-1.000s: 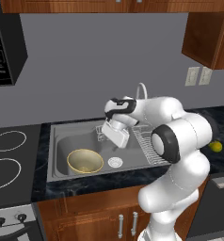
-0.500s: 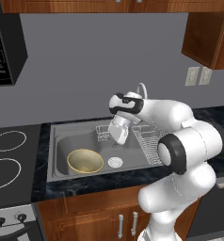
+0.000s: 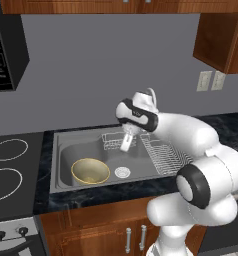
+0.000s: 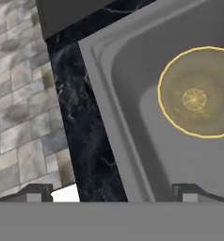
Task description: Remove the apple and pear from the sink. Then move the bowl and cup from the counter to the sink for washing.
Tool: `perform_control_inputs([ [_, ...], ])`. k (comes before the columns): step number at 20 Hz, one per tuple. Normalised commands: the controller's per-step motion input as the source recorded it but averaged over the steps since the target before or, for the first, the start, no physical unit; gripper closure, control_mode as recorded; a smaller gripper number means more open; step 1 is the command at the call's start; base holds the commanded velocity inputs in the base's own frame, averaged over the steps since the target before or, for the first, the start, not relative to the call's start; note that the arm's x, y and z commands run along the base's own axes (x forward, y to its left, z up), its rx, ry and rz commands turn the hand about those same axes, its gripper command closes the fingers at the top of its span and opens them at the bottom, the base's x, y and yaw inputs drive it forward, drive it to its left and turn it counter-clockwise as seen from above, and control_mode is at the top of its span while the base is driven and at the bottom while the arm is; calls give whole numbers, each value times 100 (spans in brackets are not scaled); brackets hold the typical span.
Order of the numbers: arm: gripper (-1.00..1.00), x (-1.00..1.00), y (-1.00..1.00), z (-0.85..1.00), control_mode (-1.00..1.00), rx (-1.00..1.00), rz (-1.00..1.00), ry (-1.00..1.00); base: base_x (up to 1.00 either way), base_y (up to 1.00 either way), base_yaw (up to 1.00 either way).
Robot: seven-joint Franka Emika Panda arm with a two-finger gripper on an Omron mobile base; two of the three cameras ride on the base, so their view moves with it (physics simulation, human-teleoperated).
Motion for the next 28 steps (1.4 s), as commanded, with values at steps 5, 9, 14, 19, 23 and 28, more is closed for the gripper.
perform_control_inputs([
  [5, -100, -27, -14, 18, -100, -22, -34, 0, 0, 0, 0],
  [9, -100, -31, -21, 14, -100, -15, -37, 2, 0, 0, 0],
  [14, -100, -23, -22, 16, -100, -15, -39, 10, 0, 0, 0],
  [19, -100, -23, -25, 13, -100, -18, -31, 10, 0, 0, 0],
  [23, -100, -25, -27, 20, -100, -14, -21, 9, 0, 0, 0],
  [28, -100, -26, -28, 25, -100, -11, -16, 8, 0, 0, 0],
])
